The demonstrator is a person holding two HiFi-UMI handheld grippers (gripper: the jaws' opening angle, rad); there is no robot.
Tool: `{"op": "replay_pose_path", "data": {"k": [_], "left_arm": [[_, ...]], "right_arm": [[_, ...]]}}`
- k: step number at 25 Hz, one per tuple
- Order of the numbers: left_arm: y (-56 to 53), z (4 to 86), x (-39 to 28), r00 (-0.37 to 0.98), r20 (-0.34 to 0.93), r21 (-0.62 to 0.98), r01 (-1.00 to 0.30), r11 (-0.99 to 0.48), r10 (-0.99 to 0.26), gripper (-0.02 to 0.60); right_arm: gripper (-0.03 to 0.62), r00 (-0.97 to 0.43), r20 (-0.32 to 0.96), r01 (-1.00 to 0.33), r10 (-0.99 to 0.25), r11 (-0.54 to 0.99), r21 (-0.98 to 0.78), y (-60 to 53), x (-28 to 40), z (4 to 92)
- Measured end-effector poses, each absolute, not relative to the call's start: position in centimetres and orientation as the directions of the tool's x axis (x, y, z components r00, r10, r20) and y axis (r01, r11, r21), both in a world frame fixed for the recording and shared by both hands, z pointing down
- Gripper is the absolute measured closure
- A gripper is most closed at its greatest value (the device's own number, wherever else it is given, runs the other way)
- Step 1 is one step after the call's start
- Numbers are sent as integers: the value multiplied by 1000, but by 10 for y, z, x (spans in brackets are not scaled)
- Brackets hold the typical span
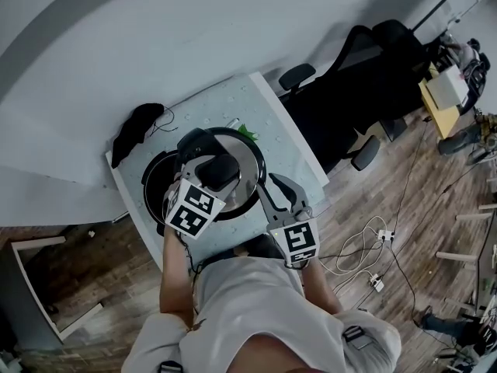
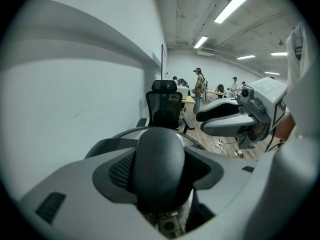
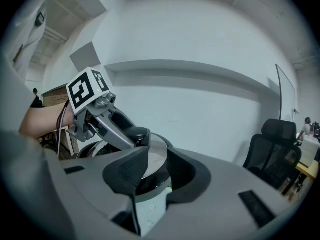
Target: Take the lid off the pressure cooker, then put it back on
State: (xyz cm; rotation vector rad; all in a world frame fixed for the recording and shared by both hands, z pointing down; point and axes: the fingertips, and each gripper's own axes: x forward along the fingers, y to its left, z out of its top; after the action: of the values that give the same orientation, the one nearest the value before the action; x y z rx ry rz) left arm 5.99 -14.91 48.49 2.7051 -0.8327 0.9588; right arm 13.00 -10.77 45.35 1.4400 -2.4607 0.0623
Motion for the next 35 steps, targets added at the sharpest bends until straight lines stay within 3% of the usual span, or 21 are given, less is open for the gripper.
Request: {"op": "replay_pose_path", "data": {"k": [26, 35], "left_arm": [[-168, 538, 203, 655, 661, 18, -502, -865, -367, 307], [-165, 581, 228, 646, 684, 53, -508, -860, -339, 307]], "right_arm": [[476, -375, 334, -905, -865, 420, 70, -131, 262, 494], [476, -351, 418, -913, -838, 405, 46, -133, 284, 541]]}}
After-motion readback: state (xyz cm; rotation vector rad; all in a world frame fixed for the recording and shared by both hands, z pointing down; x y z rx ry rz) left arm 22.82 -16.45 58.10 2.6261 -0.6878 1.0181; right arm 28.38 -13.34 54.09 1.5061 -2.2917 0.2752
